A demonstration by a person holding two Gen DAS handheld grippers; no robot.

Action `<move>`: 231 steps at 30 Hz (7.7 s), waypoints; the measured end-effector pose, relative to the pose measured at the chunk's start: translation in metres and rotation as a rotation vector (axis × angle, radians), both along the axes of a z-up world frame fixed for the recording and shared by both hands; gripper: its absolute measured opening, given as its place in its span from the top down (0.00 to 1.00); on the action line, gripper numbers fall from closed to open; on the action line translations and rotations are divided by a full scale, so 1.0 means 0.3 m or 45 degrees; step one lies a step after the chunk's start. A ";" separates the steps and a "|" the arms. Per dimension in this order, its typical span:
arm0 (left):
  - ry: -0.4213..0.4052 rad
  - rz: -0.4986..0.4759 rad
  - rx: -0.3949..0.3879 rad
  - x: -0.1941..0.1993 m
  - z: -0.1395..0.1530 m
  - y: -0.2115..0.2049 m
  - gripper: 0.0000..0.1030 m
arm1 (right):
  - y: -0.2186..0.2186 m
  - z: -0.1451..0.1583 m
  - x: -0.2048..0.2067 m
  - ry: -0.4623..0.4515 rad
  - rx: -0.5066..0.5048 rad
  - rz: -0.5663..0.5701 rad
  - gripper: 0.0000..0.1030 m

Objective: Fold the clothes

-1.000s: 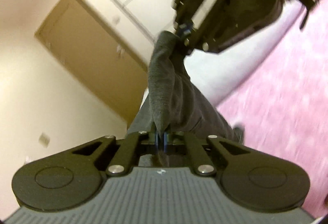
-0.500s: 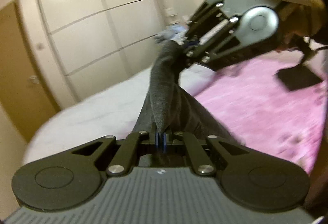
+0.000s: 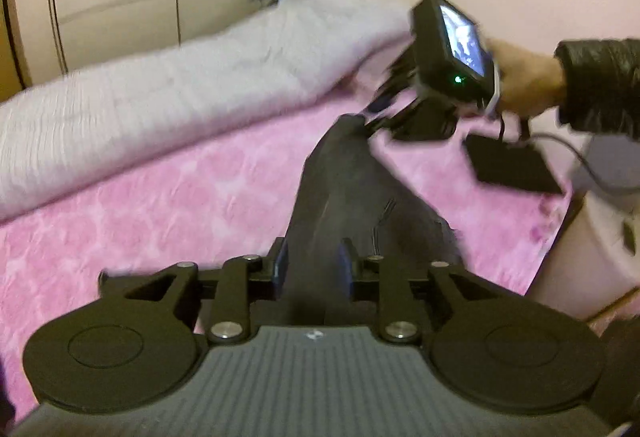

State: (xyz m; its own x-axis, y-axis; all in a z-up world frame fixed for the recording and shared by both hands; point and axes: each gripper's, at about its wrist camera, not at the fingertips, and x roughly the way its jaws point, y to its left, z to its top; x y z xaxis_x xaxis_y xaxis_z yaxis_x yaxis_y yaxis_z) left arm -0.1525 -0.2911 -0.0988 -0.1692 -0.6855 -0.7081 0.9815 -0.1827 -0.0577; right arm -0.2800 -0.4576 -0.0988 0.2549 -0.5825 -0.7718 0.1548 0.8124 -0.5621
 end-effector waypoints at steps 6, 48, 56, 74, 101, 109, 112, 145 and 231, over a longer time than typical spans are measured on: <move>-0.135 0.017 0.191 0.214 -0.237 -0.018 0.55 | -0.037 -0.042 -0.186 -0.207 0.273 -0.495 0.48; -0.267 0.420 0.402 0.726 -0.491 -0.369 0.65 | -0.489 -0.272 -0.502 -0.083 -0.059 -0.598 0.70; 0.039 0.290 0.702 0.560 -0.889 -0.453 0.56 | -0.330 -0.481 -0.506 -0.164 0.270 -0.788 0.37; 0.053 0.784 0.295 1.033 -0.341 -0.347 0.91 | 0.108 -0.749 -0.589 -0.226 0.741 -1.109 0.36; -0.911 -0.762 0.401 0.495 -1.027 -0.308 0.91 | 0.233 -1.010 -0.395 0.221 0.239 -0.300 0.34; -0.941 -0.619 0.299 0.537 -0.886 -0.396 0.95 | 0.170 -0.859 -0.455 0.114 0.235 -0.356 0.90; -0.865 -0.486 0.339 0.593 -0.772 -0.399 0.95 | 0.139 -0.733 -0.525 0.064 0.175 -0.398 0.91; -1.412 -0.662 0.429 0.581 -0.978 0.523 0.29 | 0.335 -0.804 -0.659 0.396 0.352 -0.258 0.92; -0.496 -0.221 0.307 1.221 -0.445 -0.322 1.00 | -0.039 -0.799 -0.190 0.319 0.175 0.027 0.51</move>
